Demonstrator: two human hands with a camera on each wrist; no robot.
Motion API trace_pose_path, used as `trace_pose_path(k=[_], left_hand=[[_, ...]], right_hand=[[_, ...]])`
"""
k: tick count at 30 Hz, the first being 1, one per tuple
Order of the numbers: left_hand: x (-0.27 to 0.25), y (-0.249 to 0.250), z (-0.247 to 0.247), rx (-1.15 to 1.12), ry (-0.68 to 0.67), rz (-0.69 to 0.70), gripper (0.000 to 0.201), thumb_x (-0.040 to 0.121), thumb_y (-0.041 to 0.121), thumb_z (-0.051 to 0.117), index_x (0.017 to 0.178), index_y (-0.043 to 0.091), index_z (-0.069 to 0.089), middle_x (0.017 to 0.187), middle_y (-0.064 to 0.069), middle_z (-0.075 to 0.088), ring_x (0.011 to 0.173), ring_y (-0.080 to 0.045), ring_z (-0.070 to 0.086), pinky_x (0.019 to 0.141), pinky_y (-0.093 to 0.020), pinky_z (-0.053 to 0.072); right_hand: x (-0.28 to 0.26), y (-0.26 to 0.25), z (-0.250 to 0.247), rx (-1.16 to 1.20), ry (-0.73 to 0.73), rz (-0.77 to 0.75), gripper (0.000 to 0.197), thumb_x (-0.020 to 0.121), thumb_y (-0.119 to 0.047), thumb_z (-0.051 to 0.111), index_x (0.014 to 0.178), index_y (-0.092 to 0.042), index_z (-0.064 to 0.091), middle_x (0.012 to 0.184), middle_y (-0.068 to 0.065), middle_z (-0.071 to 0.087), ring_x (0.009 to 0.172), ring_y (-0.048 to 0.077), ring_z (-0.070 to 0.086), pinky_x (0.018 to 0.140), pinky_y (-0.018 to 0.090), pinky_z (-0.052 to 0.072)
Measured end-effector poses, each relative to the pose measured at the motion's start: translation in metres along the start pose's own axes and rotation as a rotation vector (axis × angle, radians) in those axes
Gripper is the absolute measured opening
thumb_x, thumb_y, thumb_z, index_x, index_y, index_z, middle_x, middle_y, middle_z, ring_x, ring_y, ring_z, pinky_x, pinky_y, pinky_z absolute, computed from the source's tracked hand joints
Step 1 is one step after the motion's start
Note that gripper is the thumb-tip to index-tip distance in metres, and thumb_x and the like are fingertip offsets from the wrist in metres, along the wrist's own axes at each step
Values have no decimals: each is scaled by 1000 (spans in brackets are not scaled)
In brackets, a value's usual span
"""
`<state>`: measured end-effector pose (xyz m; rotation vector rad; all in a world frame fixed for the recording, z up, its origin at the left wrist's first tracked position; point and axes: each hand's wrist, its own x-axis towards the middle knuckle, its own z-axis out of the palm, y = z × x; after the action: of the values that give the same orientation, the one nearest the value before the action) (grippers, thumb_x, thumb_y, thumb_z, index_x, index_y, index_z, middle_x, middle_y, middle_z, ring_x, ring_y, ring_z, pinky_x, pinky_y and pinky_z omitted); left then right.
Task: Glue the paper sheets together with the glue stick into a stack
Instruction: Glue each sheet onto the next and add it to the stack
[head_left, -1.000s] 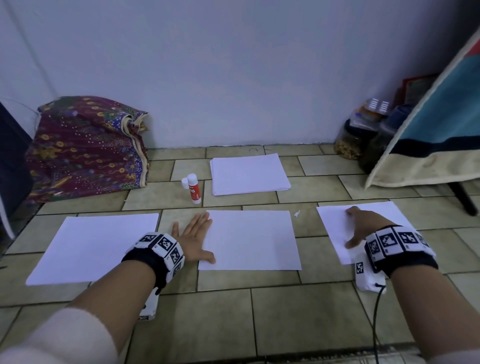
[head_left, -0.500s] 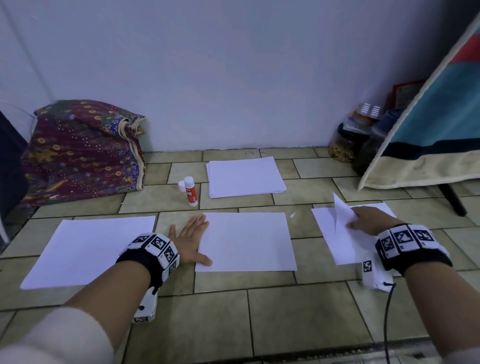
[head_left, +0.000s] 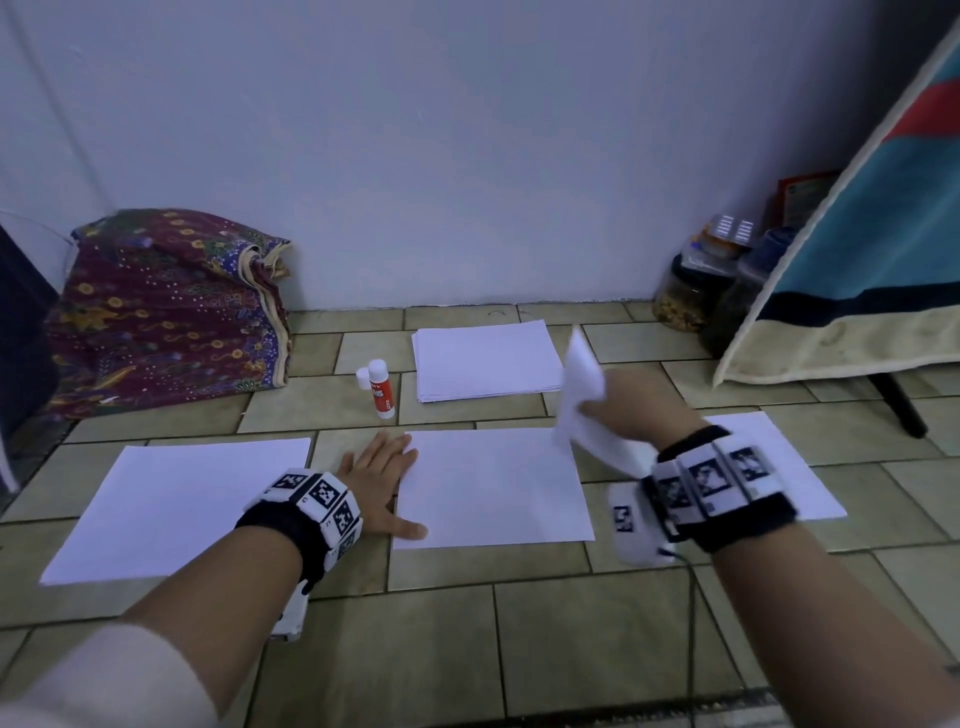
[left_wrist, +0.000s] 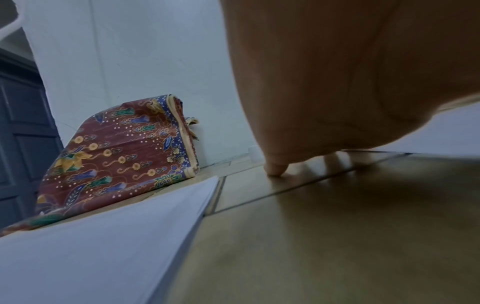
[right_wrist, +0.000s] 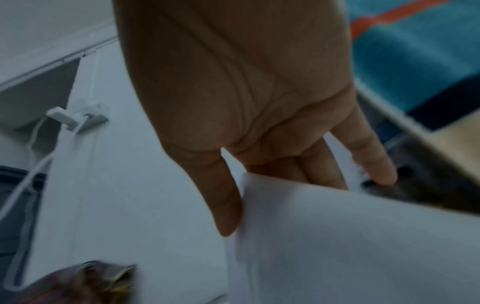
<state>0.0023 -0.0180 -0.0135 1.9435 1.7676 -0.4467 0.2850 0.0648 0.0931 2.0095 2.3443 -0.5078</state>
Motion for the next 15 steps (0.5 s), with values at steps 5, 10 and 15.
trace_pose_path(k=[5, 10, 15], left_hand=[[3, -2, 8, -46, 29, -33, 141, 35, 90, 24, 152, 20, -14, 157, 7, -26, 144, -15, -25, 115, -50, -10], [2, 3, 8, -28, 31, -72, 116, 74, 76, 53, 153, 20, -11, 158, 6, -24, 145, -17, -24, 116, -50, -10], [3, 4, 9, -27, 47, -86, 109, 82, 67, 56, 152, 20, -13, 158, 6, -23, 145, -17, -24, 116, -50, -10]], right_hand=[[0, -74, 66, 85, -174, -98, 48, 94, -42, 49, 131, -11, 48, 133, 9, 54, 124, 30, 48, 103, 41, 35], [8, -110, 111, 91, -283, -87, 56, 96, -47, 41, 140, -12, 36, 140, 12, 46, 133, 35, 37, 110, 55, 25], [8, -125, 116, 53, -270, -56, 55, 100, -44, 36, 139, -5, 34, 140, 14, 47, 133, 30, 39, 114, 49, 19]])
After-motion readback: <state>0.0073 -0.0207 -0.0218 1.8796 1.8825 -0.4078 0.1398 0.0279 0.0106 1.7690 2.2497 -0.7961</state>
